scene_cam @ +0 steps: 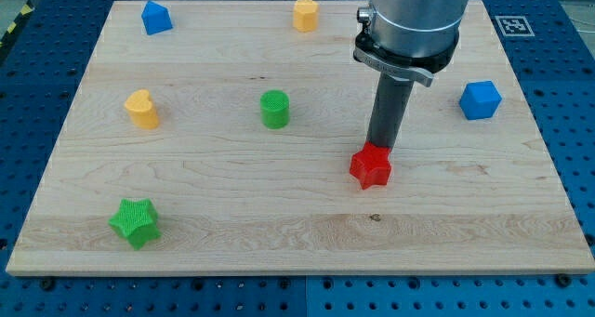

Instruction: Push the red star to the bottom side

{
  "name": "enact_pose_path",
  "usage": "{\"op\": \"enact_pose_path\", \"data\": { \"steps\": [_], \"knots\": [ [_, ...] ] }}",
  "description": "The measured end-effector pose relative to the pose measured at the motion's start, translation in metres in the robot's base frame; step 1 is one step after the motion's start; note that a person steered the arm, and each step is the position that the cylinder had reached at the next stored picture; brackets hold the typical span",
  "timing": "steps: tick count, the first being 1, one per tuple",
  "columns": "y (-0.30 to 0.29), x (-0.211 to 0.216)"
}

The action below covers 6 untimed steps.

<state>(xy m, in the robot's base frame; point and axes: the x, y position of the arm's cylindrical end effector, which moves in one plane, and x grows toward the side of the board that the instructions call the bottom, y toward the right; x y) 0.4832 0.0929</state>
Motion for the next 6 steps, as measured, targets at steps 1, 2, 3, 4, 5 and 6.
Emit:
{"op": "enact_pose_path", "data": {
  "steps": [1,2,3,4,5,6],
  "knots": [
    [0.000,0.001],
    [-0.001,0.001],
    [-0.009,0.001],
    [-0.009,0.004],
    [-0.009,0.008],
    [-0.012,0.009]
  ]
}}
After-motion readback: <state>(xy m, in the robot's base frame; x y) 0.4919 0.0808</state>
